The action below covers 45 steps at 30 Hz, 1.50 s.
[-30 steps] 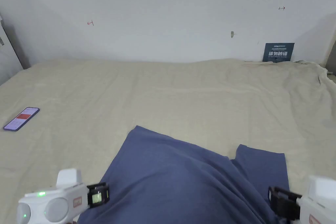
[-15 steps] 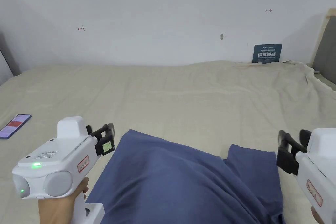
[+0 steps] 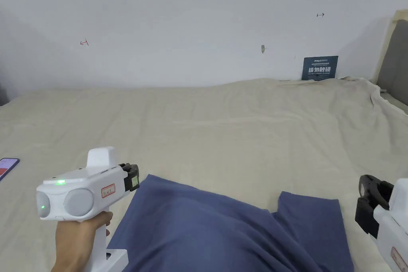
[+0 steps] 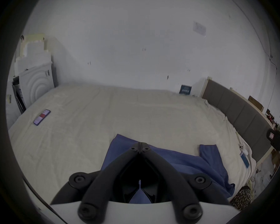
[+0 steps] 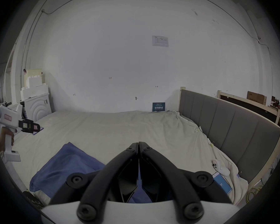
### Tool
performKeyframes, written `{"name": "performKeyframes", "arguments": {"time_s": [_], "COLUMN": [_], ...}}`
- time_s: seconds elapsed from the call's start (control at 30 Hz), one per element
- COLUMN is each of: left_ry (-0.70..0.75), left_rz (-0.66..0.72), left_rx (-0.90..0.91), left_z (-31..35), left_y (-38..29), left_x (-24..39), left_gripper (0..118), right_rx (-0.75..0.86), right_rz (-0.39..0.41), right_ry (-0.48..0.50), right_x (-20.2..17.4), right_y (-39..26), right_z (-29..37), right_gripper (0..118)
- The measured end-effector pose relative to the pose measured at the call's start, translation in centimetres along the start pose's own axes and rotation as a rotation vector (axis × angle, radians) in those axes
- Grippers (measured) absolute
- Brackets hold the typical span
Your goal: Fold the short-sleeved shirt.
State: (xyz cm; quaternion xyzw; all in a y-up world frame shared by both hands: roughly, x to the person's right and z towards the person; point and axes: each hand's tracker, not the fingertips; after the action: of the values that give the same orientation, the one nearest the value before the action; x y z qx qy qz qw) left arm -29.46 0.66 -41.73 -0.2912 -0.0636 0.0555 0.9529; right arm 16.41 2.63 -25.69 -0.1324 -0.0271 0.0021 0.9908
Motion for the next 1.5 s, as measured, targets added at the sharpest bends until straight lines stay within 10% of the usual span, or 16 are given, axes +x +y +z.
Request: {"name": "performKeyframes", "arguments": {"time_s": [0.23, 0.3, 0.4, 0.47, 0.67, 0.93, 1.03, 1.37, 1.4, 1.5], "left_ry": [0.078, 0.100, 0.110, 0.135, 0.184, 0.194, 0.192, 0.039, 0.036, 0.009], "left_rz": [-0.036, -0.005, 0.033, 0.006, -0.017, -0.001, -0.037, -0.027, -0.033, -0.022], "left_rx": [-0.208, -0.245, -0.336, -0.360, -0.436, -0.468, -0.469, -0.246, -0.237, -0.213], "left_z": [-13.0, -16.1, -20.7, -23.4, -28.5, -29.5, -28.5, -17.4, -16.1, -13.0], "left_y": [2.5, 2.7, 2.9, 2.7, 1.7, -1.1, -0.9, 2.1, 2.4, 3.0], "left_x": [-2.8, -3.5, -4.6, -4.9, -5.5, -5.5, -4.7, -3.8, -3.7, -3.6], "left_gripper": [0, 18, 81, 93, 90, 41, 1, 0, 0, 0], "right_rx": [-0.069, -0.088, -0.115, -0.131, -0.183, -0.239, -0.261, -0.489, -0.526, -0.607], "right_rz": [-0.013, -0.011, -0.008, -0.002, 0.015, 0.025, 0.004, -0.091, -0.116, -0.136], "right_ry": [-0.020, -0.028, -0.040, -0.051, -0.074, -0.073, -0.061, -0.025, -0.020, -0.038], "right_x": [0.3, 0.4, 0.6, 0.7, 0.8, 0.9, 1.1, 4.0, 4.3, 4.5], "right_y": [-1.3, -1.8, -2.5, -3.0, -4.2, -5.6, -5.7, -7.8, -8.3, -10.3], "right_z": [-5.1, -6.5, -8.4, -9.5, -11.6, -12.5, -12.9, -17.7, -18.4, -20.4], "right_gripper": [0, 0, 0, 0, 0, 0, 0, 2, 10, 85]}}
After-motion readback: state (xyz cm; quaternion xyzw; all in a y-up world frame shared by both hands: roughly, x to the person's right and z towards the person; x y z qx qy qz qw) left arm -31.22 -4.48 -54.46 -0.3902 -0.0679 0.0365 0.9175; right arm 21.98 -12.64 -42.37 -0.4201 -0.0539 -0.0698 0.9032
